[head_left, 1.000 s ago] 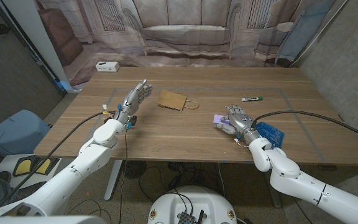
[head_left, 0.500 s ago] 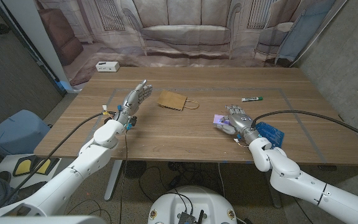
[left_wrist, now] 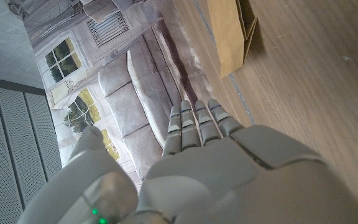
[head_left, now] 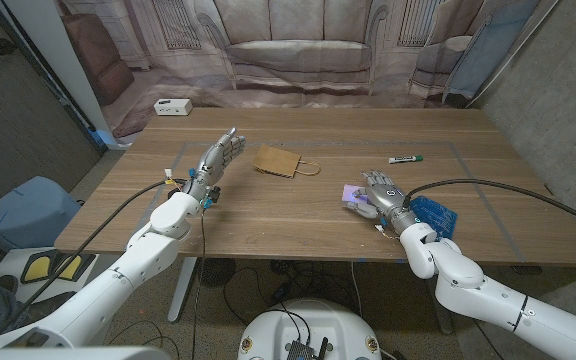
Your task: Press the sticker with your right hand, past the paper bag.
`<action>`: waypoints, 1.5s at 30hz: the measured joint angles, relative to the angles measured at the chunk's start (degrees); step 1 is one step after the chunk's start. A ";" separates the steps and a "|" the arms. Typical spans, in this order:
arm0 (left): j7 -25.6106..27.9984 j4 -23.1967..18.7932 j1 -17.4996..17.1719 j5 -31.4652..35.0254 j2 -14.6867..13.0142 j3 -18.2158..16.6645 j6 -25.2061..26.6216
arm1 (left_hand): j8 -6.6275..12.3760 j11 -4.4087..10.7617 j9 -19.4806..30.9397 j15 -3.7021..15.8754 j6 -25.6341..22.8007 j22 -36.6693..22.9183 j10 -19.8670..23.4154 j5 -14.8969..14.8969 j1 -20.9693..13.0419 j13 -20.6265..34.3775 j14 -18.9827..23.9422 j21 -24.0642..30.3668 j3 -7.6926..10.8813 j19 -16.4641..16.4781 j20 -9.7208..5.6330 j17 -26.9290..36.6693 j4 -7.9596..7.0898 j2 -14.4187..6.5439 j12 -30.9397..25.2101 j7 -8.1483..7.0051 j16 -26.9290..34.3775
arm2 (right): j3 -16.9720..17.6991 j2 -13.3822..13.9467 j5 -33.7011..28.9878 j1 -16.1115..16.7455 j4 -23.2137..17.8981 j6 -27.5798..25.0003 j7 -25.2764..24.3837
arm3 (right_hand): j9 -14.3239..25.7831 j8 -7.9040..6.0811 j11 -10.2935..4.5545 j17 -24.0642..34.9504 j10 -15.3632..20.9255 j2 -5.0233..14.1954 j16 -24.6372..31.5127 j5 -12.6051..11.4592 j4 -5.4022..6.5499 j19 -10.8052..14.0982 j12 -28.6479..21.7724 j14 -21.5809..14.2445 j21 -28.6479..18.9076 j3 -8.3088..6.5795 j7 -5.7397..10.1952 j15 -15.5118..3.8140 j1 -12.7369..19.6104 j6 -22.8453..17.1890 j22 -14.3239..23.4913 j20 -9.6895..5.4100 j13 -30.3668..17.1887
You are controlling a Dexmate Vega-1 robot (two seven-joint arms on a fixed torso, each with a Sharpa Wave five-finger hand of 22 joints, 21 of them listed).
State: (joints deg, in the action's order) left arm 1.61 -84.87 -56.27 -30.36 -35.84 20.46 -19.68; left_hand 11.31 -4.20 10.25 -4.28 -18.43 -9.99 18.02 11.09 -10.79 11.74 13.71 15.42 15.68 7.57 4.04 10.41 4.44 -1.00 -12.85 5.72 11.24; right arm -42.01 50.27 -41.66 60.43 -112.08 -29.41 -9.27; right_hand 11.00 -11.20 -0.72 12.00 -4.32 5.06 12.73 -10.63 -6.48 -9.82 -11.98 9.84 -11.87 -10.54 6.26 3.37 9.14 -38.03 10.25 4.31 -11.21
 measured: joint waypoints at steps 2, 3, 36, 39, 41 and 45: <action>-0.04 -0.05 -0.04 0.00 0.00 -0.01 -0.09 | 0.00 0.00 0.00 0.00 0.00 0.00 0.00 0.00 0.00 0.00 0.00 0.00 0.00 0.09 0.09 0.00 0.00 0.00 0.00 0.00 0.00 | 0.28 0.03 -0.05 0.30 -0.38 0.00 -0.12 | -0.01 0.41 0.00 0.00 0.00 0.00 0.00 0.00 -0.22 0.00 0.00 0.00 0.00 -0.22 0.02 0.00 0.00 0.37 0.00 0.00 0.00; -0.05 -0.08 -0.07 0.00 0.00 -0.02 -0.10 | 0.00 0.00 0.00 0.00 0.00 0.00 0.00 0.00 0.00 0.00 0.00 0.00 0.00 0.09 0.09 0.00 0.00 0.00 0.00 0.00 0.00 | 0.35 0.04 -0.07 0.37 -0.42 0.00 -0.18 | -0.01 0.41 0.00 0.00 0.00 0.00 0.00 0.00 -0.24 0.00 0.00 0.00 0.00 -0.24 -0.21 0.00 0.00 0.67 0.00 0.00 0.00; -0.15 0.30 -0.27 -0.17 0.50 -0.08 -0.94 | -0.29 0.00 0.00 0.00 0.01 0.00 0.00 0.00 0.00 0.00 0.00 -0.68 -0.01 0.09 0.09 0.00 -0.02 0.01 0.00 0.01 0.00 | 2.00 0.13 -0.77 1.96 -1.93 0.56 -2.55 | -0.07 1.27 0.76 0.00 -0.31 -0.01 0.00 0.00 -0.47 0.00 0.32 0.00 -0.02 -0.47 -0.50 0.00 0.01 6.65 0.00 0.62 0.00; -0.16 0.34 -0.26 -0.17 0.51 -0.08 -1.03 | -0.29 0.00 0.00 0.00 0.01 0.00 0.00 0.00 0.00 0.00 0.00 -0.68 -0.01 0.09 0.08 0.00 -0.02 0.00 0.00 0.00 0.00 | 2.05 0.13 -0.87 2.00 -2.02 0.51 -2.58 | 0.08 1.57 1.58 0.00 -0.72 -0.30 0.00 0.00 -0.64 0.00 0.32 0.00 -0.02 -0.64 -0.96 0.00 0.31 10.05 0.00 0.62 0.00; -0.16 0.37 -0.26 -0.17 0.51 -0.08 -1.06 | -0.29 0.00 0.00 0.00 0.01 0.00 0.00 0.00 -0.01 0.00 0.00 -0.68 -0.01 0.09 0.09 0.00 -0.02 0.00 0.00 0.01 0.00 | 2.12 0.13 -1.06 2.05 -2.19 0.38 -2.60 | 0.08 1.71 2.36 0.00 -1.29 -0.33 0.00 0.00 -0.96 0.00 0.55 0.00 -0.02 -0.97 -1.30 0.00 0.34 14.68 0.00 0.62 0.00; -0.17 0.47 -0.24 -0.19 0.54 -0.08 -1.10 | -0.29 0.00 0.00 0.00 0.01 0.00 0.00 0.00 0.00 0.00 0.00 -0.84 -0.01 0.09 0.08 0.00 -0.02 0.01 0.00 0.01 -0.22 | 2.20 0.08 -1.18 2.11 -2.35 0.09 -2.60 | 0.05 1.71 3.43 0.00 -2.36 -0.14 -0.27 0.20 -1.34 0.00 0.55 0.00 -0.02 -1.35 -1.90 0.00 1.08 26.65 0.00 0.62 -0.11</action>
State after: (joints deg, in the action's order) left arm 1.43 -84.40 -56.51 -30.55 -35.30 20.38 -20.78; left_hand 11.02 -4.19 10.25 -4.28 -18.42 -9.99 18.02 11.09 -10.79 11.74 13.71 14.58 15.67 7.66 4.12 10.41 4.42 -0.99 -12.85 5.72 11.01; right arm -39.81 50.35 -42.84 62.54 -114.43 -29.31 -11.87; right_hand 11.04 -9.49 2.72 12.00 -6.69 4.92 12.46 -10.43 -7.82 -9.82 -11.43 9.83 -11.89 -11.88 4.36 3.38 10.22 -11.38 10.25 4.93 -11.32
